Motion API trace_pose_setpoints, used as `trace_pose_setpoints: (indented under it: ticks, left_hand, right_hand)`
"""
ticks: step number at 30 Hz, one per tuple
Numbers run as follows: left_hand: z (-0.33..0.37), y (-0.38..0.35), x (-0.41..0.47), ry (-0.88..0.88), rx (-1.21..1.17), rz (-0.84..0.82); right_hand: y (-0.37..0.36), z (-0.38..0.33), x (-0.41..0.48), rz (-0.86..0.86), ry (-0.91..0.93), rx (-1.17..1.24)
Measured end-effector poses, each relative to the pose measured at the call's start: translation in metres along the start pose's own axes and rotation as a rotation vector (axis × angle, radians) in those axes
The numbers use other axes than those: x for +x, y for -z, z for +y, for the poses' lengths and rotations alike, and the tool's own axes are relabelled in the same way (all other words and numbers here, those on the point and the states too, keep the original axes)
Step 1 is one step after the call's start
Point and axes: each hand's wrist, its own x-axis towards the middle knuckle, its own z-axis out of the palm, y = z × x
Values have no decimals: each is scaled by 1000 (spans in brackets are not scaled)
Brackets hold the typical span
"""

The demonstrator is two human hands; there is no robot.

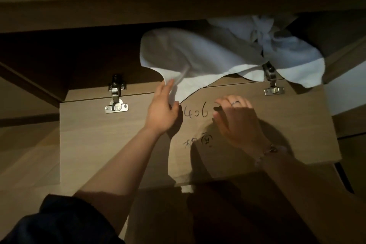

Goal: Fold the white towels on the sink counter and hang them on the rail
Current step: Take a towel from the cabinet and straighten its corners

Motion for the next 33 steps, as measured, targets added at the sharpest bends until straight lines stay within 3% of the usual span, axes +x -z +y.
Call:
trace_pose_setpoints:
  ticks: [2, 5, 8, 11, 16, 19, 23, 25, 30, 33]
  left_hand:
    - [3, -6, -1, 65, -137, 43]
    - [-1, -13, -4, 321, -436, 93]
    - [-21, -10, -13, 428, -440, 132]
    - [-34, -1, -25, 385, -331, 133]
    - [-32, 13, -33, 180, 5, 123]
    - [-33, 23, -37, 189, -32, 173]
    - [-22, 37, -45, 257, -327, 266]
    - [-16, 46, -45, 295, -428, 198]
    - [13, 73, -36, 383, -660, -172]
    - [19, 80, -35, 368, -765, -231]
  right_hand:
    - [-1, 2, -4, -18, -3, -3]
    - [-8, 1, -11, -44, 41, -28]
    - [-10, -4, -2, -72, -4, 6]
    - [-11, -14, 2, -88, -46, 37]
    - [-14, -30, 3, -33, 43, 54]
    - [-14, -30, 5, 10, 30, 66]
    - [-20, -21, 1, -46, 14, 37]
    - [-23, -18, 0, -95, 17, 39]
    - [-22, -33, 8, -70, -90, 214]
    - [-18, -45, 15, -96, -169, 412]
